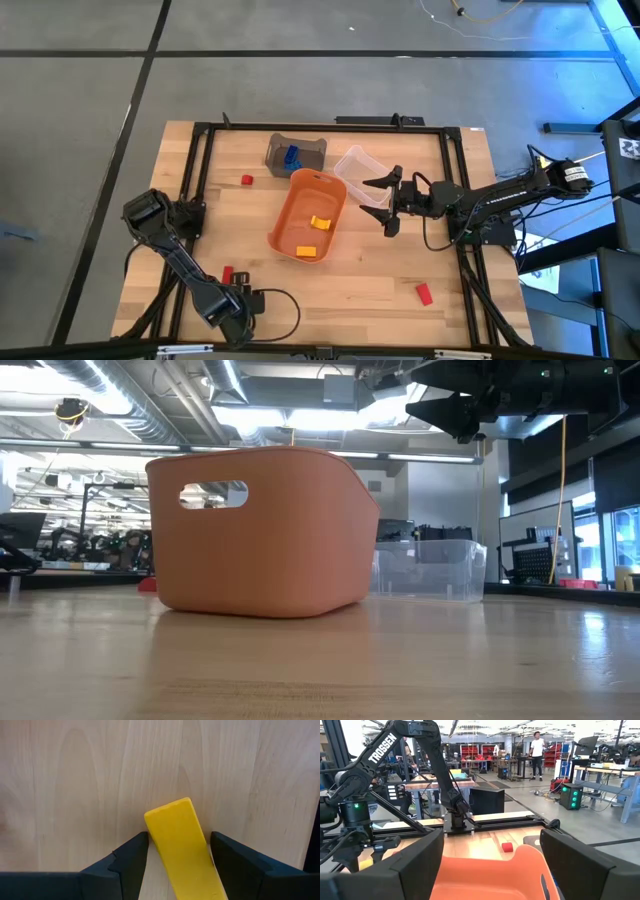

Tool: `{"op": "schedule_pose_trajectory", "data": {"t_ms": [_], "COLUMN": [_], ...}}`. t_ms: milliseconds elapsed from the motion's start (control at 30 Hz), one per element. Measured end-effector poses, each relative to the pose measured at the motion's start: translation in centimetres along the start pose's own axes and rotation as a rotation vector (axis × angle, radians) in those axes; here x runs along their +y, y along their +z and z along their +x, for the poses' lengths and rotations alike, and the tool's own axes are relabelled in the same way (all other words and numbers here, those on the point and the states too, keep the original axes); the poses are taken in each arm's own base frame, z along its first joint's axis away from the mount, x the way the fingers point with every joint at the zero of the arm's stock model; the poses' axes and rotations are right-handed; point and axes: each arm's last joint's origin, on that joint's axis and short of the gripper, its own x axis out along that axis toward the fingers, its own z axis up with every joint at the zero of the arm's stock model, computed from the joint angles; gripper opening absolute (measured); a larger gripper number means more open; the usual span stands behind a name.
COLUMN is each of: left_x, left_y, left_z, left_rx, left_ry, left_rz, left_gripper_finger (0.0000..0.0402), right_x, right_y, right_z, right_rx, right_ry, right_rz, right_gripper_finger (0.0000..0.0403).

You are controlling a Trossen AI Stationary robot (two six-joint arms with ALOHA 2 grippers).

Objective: Sort & place blocks by color
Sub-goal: Put the yellow block into the orange bin

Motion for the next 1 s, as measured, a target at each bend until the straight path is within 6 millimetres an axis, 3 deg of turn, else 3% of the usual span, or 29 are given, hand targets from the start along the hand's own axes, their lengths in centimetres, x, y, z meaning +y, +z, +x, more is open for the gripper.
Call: {"op": "schedule_pose_trajectory", "data": {"t_ms": [167,367,567,700,1000], "left_x": [0.0,0.4,1.4,2.5,7.3], "left_y": [0.0,0.6,1.5,2.9,5.8], "left_z": [0.0,0.1,-1.2,-4.4,-13.9], "left_rx": [0.01,0.055,0.041,-0.113,-0.687], "left_ry": [-0.005,-0.028,-0.053,-0.044,0.159], "left_rz": [-0.008,-0.022,0.085,0.169,0.39], "left_gripper_finger": [0.0191,0.0113,0.0113,0.0113,0.0113], "right_x": [0.0,0.0,0.0,0.0,0.0], "right_y": [0.0,0.0,0.0,0.0,-0.1], "right_z": [0.0,0.0,0.0,0.0,0.0], "right_rx": [0.0,0.0,0.0,0.0,0.012], "right_ry": [0.0,0.0,0.0,0.0,0.0], "right_rz": [0.0,0.002,0.003,0.003,0.004], "right_gripper_finger": [0.0332,0.0332,0.0332,0.0332,0.0333]}}
